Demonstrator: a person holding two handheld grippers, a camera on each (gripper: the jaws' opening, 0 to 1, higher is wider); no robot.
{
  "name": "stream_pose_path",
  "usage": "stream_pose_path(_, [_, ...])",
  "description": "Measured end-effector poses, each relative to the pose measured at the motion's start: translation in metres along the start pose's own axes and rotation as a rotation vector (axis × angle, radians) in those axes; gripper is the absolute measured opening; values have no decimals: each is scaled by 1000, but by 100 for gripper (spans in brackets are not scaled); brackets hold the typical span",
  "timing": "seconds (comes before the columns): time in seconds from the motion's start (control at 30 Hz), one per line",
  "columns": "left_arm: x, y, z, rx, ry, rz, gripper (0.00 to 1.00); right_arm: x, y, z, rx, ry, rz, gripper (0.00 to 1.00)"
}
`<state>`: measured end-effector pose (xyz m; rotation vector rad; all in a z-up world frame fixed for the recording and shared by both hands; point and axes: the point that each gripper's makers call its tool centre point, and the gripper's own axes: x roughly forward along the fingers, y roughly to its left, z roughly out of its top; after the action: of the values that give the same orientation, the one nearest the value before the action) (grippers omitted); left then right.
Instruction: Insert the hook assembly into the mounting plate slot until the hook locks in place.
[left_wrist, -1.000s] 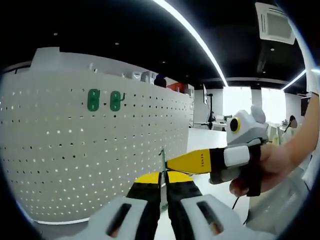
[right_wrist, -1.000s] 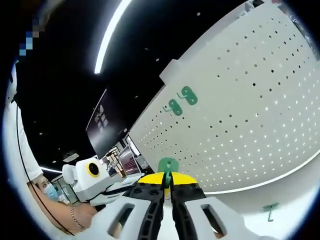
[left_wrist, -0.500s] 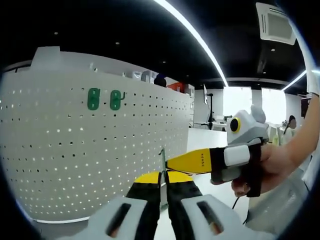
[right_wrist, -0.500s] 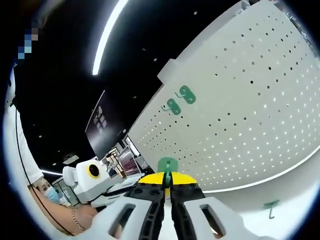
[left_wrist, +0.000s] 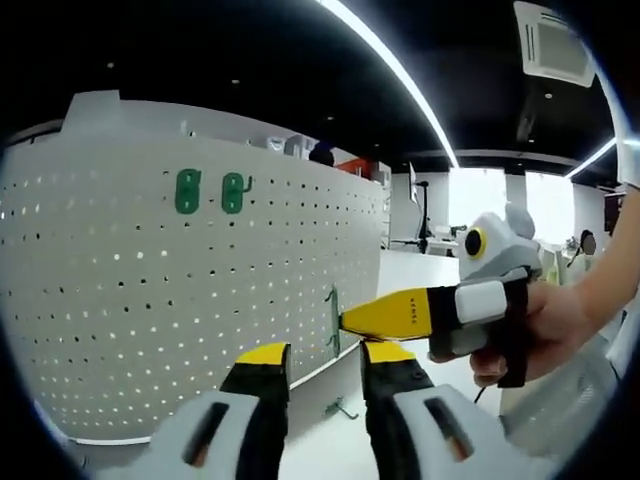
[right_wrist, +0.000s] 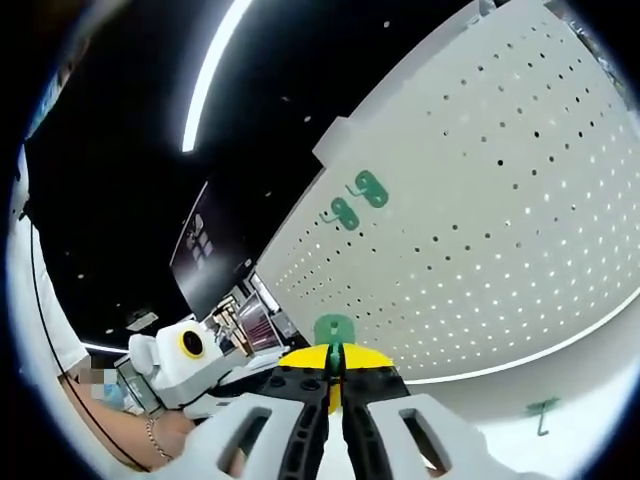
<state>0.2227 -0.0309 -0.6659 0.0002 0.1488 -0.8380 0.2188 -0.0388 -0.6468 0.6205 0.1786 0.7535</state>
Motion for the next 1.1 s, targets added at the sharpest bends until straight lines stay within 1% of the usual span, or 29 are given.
stream_pose_path(0.07, [1, 0, -4, -11, 19, -2, 46, 0, 0, -1, 3, 3, 0, 0])
stream_pose_path(0.1, [1, 0, -5, -15, 24, 0, 53, 0, -1, -2, 1, 7, 0, 0])
stream_pose_path(0.2, [3, 0, -10, -11, 46, 2, 64, 0, 1, -3, 1, 11, 1, 0])
stream_pose_path(0.4, [4, -2, -21, -30, 86, -5, 80, -1, -2, -3, 4, 12, -4, 0])
stream_pose_path(0.53, [5, -4, -23, -30, 96, -11, 82, 0, -2, -3, 2, 13, -5, 0])
stream_pose_path(0.73, [5, -3, -24, -31, 98, -10, 82, 0, -1, -1, -6, 16, -4, 0])
stream_pose_path(0.8, [5, -2, -25, -31, 102, -10, 82, -1, -3, 3, -93, 25, -44, 0])
stream_pose_path(0.87, [4, -2, -26, -32, 107, -11, 82, -1, 0, 6, -163, 44, -50, 0])
stream_pose_path(0.9, [4, -3, -27, -33, 108, -11, 82, -1, -1, 8, -240, 62, -75, 0])
stream_pose_path(0.97, [4, -3, -28, -37, 113, -11, 82, -2, -2, 10, -313, 79, -104, 0])
stream_pose_path(1.0, [4, -3, -30, -39, 119, -11, 82, -2, -4, 13, -372, 78, -132, 0])
stream_pose_path(1.1, [5, -3, -32, -41, 122, -14, 82, -4, -7, 16, -466, 89, -171, 0])
